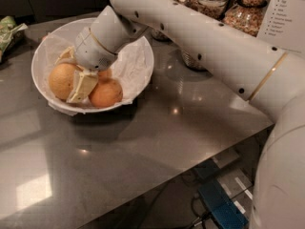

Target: Pick orange from white bowl

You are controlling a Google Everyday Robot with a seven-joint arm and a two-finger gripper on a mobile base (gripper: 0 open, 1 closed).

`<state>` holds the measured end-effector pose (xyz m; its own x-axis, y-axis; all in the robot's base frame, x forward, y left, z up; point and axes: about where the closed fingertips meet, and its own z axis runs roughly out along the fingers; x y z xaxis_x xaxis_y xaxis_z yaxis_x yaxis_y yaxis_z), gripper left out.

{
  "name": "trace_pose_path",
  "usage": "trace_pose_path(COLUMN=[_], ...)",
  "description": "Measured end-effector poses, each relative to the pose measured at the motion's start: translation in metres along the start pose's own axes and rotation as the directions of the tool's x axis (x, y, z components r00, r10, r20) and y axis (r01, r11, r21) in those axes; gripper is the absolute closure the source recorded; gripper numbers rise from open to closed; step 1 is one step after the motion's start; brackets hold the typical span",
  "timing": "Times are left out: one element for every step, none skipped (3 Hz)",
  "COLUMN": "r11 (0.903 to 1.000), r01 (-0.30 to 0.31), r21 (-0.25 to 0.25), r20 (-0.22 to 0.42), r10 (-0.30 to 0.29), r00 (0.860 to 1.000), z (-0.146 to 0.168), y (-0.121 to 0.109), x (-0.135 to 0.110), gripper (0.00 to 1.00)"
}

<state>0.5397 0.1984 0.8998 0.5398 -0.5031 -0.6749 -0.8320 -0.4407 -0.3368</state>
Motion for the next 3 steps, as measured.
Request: trace_pose_path(r11=[0.9982, 0.9944, 0.9905], r01=[0.052, 0.07, 0.052], r21=[0.03, 0.08, 0.127], r20=[-0.008, -0.016, -0.042], r10=[-0.051, -0.069, -0.047], r00=[0.999, 0.997, 0.998], z=[-0.021, -0.048, -0.085], y=[0.0, 0.004, 0.01], x=[-0.021, -0.029, -0.023], gripper=[1.0, 1.0, 1.0])
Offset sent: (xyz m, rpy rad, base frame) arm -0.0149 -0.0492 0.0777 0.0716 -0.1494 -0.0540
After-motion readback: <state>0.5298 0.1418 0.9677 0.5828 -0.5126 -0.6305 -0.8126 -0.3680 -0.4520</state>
